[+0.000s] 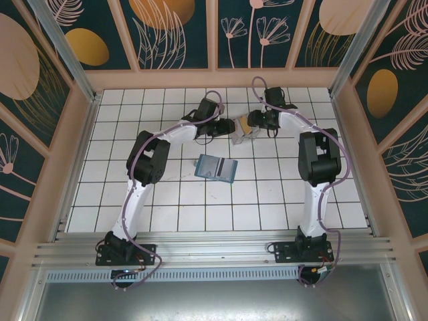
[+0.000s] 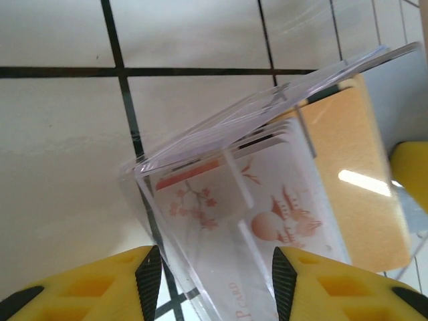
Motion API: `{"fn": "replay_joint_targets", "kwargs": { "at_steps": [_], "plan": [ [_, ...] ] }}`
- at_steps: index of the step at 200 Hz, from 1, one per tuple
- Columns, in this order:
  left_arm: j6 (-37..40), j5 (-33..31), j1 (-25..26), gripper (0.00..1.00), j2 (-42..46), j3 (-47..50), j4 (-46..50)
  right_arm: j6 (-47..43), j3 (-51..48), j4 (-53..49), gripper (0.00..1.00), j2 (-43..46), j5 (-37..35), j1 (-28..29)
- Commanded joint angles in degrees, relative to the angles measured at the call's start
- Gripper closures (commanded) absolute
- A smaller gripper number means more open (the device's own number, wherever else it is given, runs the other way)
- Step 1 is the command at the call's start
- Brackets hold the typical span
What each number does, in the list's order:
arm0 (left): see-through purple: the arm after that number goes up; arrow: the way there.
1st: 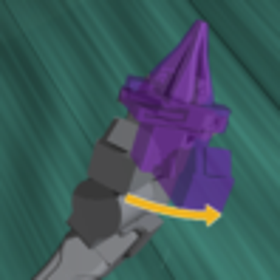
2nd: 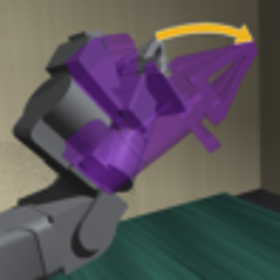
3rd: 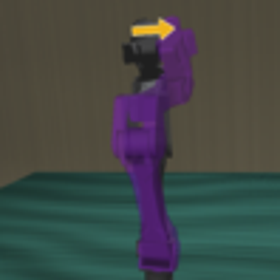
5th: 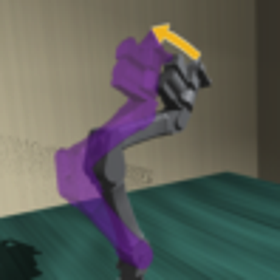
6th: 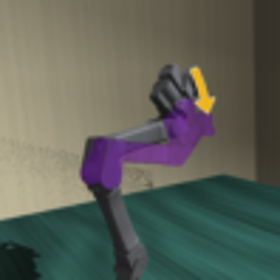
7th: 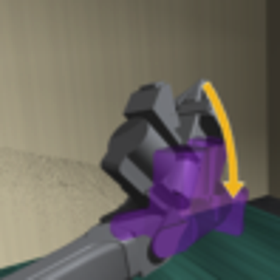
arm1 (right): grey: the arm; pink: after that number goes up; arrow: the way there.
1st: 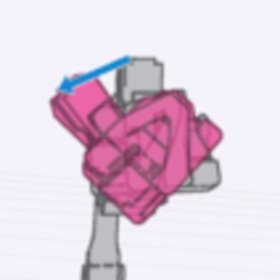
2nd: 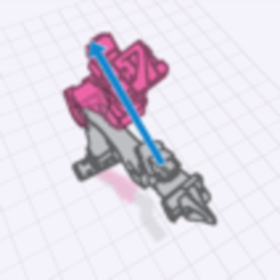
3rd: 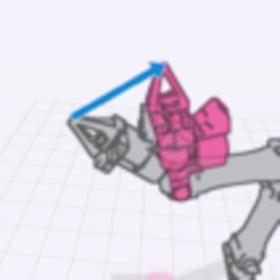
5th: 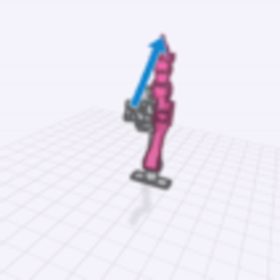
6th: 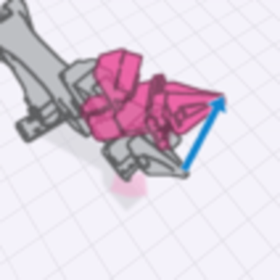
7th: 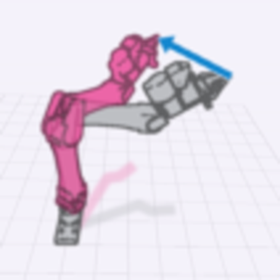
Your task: Put the credit cards into the card holder
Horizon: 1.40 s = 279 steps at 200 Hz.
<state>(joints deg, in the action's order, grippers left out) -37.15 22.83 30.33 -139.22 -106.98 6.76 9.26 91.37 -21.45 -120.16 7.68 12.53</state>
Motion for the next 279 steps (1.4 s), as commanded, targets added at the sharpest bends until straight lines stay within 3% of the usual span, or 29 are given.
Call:
{"fn": "replay_joint_targets", "kwargs": {
  "at_steps": [1, 143, 251, 279],
  "plan": [
    [0.0, 0.3, 0.1, 0.5, -1.6, 1.2, -0.5, -0.8, 1.4, -1.5, 0.39, 0.2, -2.6, 0.0],
    [0.0, -0.7, 0.0, 0.51, -0.6, 3.7, -1.4, -0.7, 0.5, -0.8, 0.45, 3.8, -1.9, -0.5],
    [-0.1, -0.4, 0.1, 0.53, -0.3, 3.6, -1.7, -1.3, 0.9, -1.4, 0.6, 5.0, -1.5, -0.4],
    [-0.3, -0.2, 0.1, 0.54, -0.3, 3.4, -1.6, -1.6, 1.2, -1.5, 0.69, 4.8, -0.7, -0.3]
  ]
}}
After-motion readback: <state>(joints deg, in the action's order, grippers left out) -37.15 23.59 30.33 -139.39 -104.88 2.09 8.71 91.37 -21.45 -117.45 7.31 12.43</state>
